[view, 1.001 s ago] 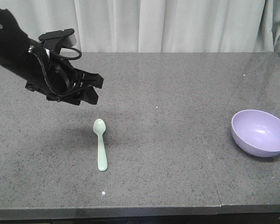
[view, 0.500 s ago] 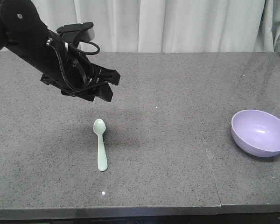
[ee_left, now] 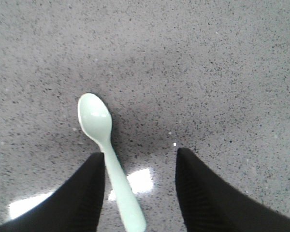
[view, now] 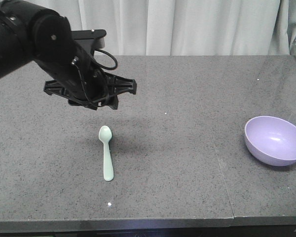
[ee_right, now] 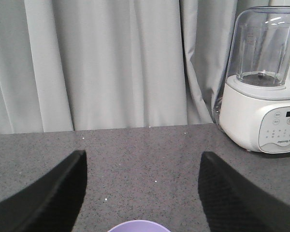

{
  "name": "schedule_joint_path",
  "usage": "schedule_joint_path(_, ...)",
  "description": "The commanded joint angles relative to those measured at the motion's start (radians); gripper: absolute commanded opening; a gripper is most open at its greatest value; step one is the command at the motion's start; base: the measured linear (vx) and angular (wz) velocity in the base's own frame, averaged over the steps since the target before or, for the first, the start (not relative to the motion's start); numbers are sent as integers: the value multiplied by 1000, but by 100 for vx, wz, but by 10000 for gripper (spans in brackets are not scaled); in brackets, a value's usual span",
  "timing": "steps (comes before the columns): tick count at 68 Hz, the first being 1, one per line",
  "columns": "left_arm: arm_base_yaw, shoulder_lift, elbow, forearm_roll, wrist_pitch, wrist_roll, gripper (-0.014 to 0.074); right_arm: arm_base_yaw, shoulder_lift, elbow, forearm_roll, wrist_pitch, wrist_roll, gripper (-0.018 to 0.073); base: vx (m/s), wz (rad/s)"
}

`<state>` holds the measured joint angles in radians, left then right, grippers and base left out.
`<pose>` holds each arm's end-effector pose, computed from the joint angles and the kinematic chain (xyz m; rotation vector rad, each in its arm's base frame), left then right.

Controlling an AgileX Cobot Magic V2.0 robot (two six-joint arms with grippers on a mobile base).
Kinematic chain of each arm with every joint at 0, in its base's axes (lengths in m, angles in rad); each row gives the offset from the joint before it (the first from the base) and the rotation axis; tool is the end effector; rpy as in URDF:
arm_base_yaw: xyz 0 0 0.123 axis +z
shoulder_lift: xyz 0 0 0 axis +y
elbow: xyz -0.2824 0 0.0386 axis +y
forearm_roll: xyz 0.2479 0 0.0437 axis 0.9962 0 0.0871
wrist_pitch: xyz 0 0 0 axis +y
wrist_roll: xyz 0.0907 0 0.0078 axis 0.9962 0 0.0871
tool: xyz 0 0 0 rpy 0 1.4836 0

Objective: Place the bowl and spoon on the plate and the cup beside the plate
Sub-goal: 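Swing the open left gripper over the pale green spoon, then lower the left gripper and close it on the spoon handle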

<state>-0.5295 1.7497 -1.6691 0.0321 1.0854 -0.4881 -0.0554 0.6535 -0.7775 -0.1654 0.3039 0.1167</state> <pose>0.3308 -0.1906 0.3374 0.0660 2.6810 -0.2904 0.1299 -0.0117 0.3912 0.0492 1.6600 -0.1143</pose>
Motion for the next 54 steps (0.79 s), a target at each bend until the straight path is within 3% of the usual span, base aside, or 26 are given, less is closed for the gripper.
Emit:
schedule_joint_path(1, -9, -15, -30, -23, -33, -40, 337, -7, 9, -31, -8, -70, -5, 488, 0, 0)
schedule_joint_path(35, -5, 86, -27, -27, 143, -104, 337, -7, 9, -31, -8, -68, -5, 488, 0, 0)
schedule_joint_path(54, -5, 107, -27, -17, 128, -101, 337, -7, 9, -31, -8, -68, -5, 488, 0, 0)
